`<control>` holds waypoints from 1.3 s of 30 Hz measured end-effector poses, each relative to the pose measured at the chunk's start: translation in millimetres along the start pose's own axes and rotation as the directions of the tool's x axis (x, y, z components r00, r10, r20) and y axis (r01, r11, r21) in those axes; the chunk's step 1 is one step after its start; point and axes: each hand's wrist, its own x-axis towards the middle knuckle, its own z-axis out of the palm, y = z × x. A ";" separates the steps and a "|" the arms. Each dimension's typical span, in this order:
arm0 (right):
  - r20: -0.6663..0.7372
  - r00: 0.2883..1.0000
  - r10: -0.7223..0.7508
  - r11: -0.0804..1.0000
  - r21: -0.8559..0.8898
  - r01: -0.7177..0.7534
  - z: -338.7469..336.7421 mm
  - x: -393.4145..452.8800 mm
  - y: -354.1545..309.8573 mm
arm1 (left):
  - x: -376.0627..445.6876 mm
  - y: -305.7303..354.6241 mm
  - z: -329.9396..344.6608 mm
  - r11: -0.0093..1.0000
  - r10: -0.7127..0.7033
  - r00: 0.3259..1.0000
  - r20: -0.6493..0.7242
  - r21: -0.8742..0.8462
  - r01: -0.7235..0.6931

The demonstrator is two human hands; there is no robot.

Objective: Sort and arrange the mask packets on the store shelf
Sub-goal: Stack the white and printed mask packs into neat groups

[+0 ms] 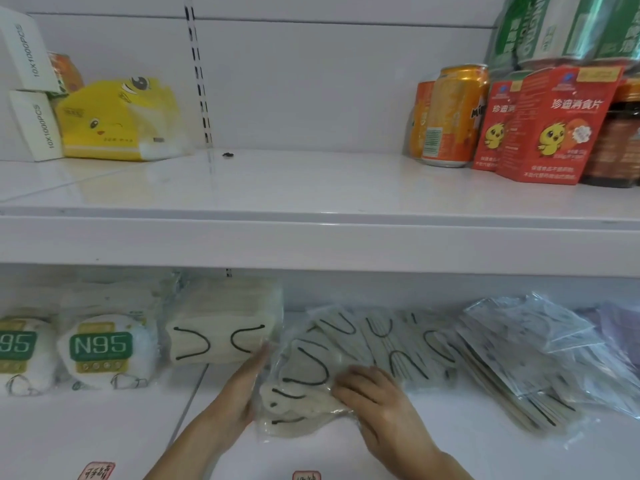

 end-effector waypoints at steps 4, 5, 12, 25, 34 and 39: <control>0.030 0.999 0.022 0.999 0.040 -0.023 -0.9 0.7 2.2 | 9.4 -12.1 6.6 0.986 0.079 0.995 -0.058 0.150 -0.070; 0.065 0.997 0.032 0.997 0.072 -0.037 -0.4 1.0 3.7 | 10.8 -15.8 8.9 0.980 0.103 0.991 -0.090 0.182 -0.085; 0.298 0.924 0.238 0.955 0.102 -0.279 -14.5 7.0 0.8 | 14.7 -28.3 12.3 0.948 0.203 0.963 -0.178 0.283 -0.147; 0.210 0.689 0.694 0.717 -0.289 -0.634 -42.7 8.4 50.7 | 19.1 -35.9 17.3 0.901 0.394 0.912 -0.116 0.244 -0.358; 0.261 0.716 0.647 0.383 0.701 -0.601 -72.2 16.6 4.9 | 12.8 -28.7 6.9 0.889 0.439 0.897 -0.046 0.167 -0.427; 0.234 0.706 0.668 0.400 0.688 -0.606 -67.2 15.8 8.4 | 0.7 -18.6 8.6 0.860 0.429 0.899 0.091 0.262 -0.437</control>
